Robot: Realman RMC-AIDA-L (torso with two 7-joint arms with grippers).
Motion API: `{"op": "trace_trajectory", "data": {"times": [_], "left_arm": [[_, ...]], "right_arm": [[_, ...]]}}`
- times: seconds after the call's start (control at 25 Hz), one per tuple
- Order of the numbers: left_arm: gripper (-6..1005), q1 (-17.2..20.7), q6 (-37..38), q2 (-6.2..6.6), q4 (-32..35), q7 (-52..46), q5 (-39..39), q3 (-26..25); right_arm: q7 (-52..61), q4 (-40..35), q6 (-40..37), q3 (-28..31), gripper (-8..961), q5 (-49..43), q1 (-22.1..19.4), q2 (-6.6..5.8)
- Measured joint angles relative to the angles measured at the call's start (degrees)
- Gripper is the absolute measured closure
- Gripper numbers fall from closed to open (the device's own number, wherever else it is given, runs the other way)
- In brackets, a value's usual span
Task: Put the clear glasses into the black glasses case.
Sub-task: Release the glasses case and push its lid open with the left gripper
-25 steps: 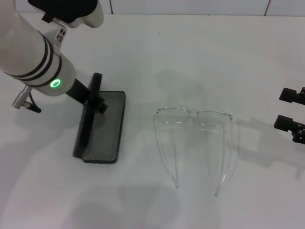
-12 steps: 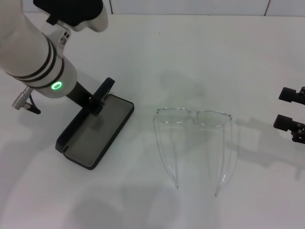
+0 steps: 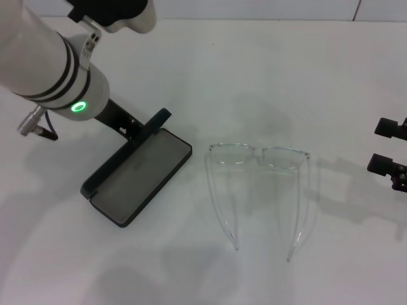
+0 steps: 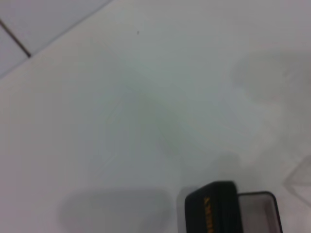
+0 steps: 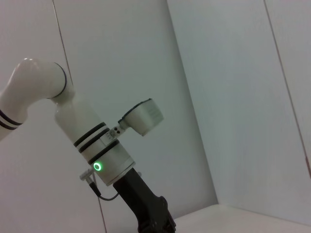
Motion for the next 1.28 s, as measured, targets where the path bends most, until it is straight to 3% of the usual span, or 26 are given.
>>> {"op": "trace_trajectory", "data": {"times": [0.4, 0.6, 0.76, 1.16, 1.28], "left_arm": [[976, -1.51, 1.24, 0.28, 2.24, 1.83, 0.03, -0.62], [955, -1.44, 4.88, 0.14, 5.95, 1.87, 0.06, -0.16], [832, -0.94, 8.5, -0.06, 7.02, 1.89, 0.03, 1.21], [471, 0.72, 6.58, -0.12, 4.53, 2.2, 0.08, 1.44], [426, 0.76, 5.51, -0.13, 3.1, 2.76, 0.05, 1.45]], "right_arm": [[-0.1, 0.91, -0.55, 1.57, 229, 0.26, -1.03, -0.11], [-0.1, 1.11, -0.58, 1.67, 229, 0.31, -1.04, -0.16], [-0.1, 1.1, -0.46, 1.66, 230, 0.32, -0.48, -0.05], [-0.1, 1.09, -0.09, 1.65, 230, -0.07, 0.41, 0.25], [-0.1, 1.1, -0.08, 1.65, 230, -0.12, 0.4, 0.27]]}}
